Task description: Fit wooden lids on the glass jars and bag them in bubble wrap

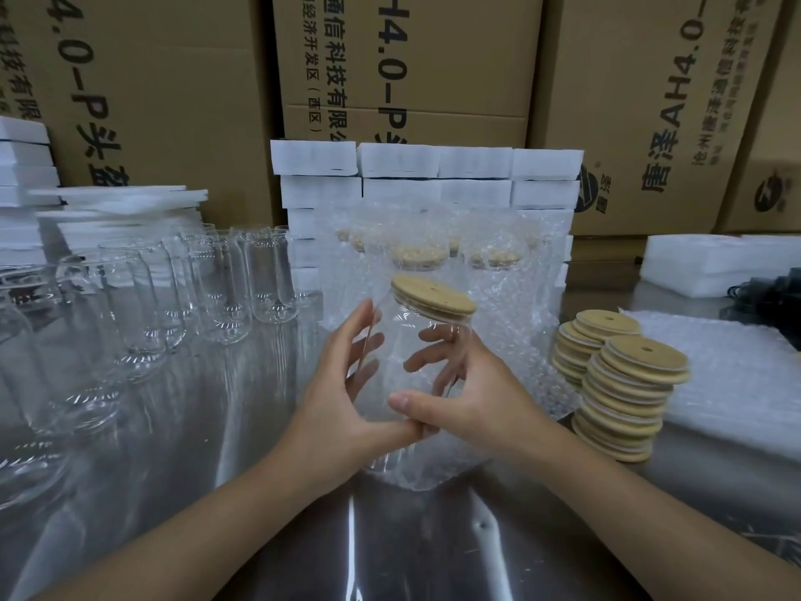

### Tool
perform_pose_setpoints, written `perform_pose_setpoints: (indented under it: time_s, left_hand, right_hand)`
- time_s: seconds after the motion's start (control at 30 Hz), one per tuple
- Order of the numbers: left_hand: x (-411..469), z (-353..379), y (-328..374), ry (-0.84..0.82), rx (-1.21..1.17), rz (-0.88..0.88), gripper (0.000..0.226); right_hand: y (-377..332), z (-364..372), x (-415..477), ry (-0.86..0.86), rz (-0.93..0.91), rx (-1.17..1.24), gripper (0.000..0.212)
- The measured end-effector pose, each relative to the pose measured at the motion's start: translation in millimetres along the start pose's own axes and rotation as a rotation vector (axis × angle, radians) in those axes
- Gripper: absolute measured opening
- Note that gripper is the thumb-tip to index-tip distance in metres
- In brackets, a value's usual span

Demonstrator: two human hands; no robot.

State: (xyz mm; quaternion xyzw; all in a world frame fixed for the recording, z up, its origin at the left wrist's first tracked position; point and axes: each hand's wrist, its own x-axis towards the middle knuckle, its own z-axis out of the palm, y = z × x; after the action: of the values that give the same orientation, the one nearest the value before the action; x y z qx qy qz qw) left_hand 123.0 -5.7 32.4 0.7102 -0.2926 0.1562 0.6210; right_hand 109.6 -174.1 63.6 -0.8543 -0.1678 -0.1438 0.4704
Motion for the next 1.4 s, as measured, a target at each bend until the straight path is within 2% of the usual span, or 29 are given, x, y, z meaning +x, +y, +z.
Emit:
perform_pose_setpoints:
  time_s: [0.1, 0.17, 0.3, 0.4, 0.5, 0.57, 0.67, 0.8, 1.0, 1.13, 1.2, 1.23, 1.33, 1.4]
  left_hand:
    - [-1.9, -2.6, 3.6, -0.079, 0.049, 0.039, 0.101]
    - [-3.0, -3.5, 5.9, -0.071, 0.047, 0.058, 0.089]
    - [1.6, -3.6, 6.4, 0.188, 0.031, 0.087, 0.055]
    - [8.5, -5.2, 3.9, 0.344, 0.004, -0.055, 0.036]
    - [12.0, -5.7, 1.9, 0.303, -0.134, -0.397, 0.015]
    - [11.0, -3.5, 3.2, 0.238, -0.266, -0.559, 0.016]
    - [10.6, -1.4, 4.9, 0.209, -0.360, -0.564, 0.020]
    - [11.1, -4.0, 5.0, 0.265, -0.305, -0.520, 0.007]
    - [8.7, -4.9, 5.2, 0.308, -0.160, -0.395, 0.021]
    - [11.8, -4.9, 9.7, 0.398, -0.136, -0.163, 0.024]
    - [9.7, -5.6, 12.2, 0.332, -0.156, -0.071, 0.021]
    - [6.6, -6.0, 12.6, 0.241, -0.144, -0.045, 0.023]
    - [-3.3, -7.2, 9.4, -0.097, 0.088, -0.021, 0.086]
    - [-5.9, -3.3, 8.0, -0.181, 0.264, -0.012, 0.114]
  right_hand:
    - [2.0, -0.2, 0.7, 0.069, -0.014, 0.020, 0.074]
    - [3.5, -0.4, 2.5, 0.134, -0.027, 0.057, 0.075]
    - [4.8, -1.5, 5.1, 0.270, -0.051, 0.150, 0.068]
    - [4.1, -1.7, 4.4, 0.328, -0.064, 0.177, 0.066]
    - [2.3, -1.4, 3.1, 0.350, -0.087, 0.179, 0.067]
    - [2.3, -1.2, 1.9, 0.358, -0.099, 0.170, 0.063]
    - [3.3, -1.9, 0.7, 0.362, -0.090, 0.114, 0.059]
    - [5.2, -2.8, 1.7, 0.362, -0.077, 0.076, 0.059]
    - [5.9, -1.3, 0.3, 0.371, -0.076, 0.038, 0.060]
    - [7.5, -0.5, 1.0, 0.305, -0.039, 0.056, 0.061]
    - [7.4, 2.6, -0.6, 0.277, -0.041, 0.068, 0.061]
    - [7.0, 4.2, -1.5, 0.271, -0.042, 0.078, 0.063]
    - [5.2, 6.6, -2.7, 0.293, -0.042, 0.122, 0.066]
    - [4.8, 6.3, -1.9, 0.308, -0.046, 0.163, 0.067]
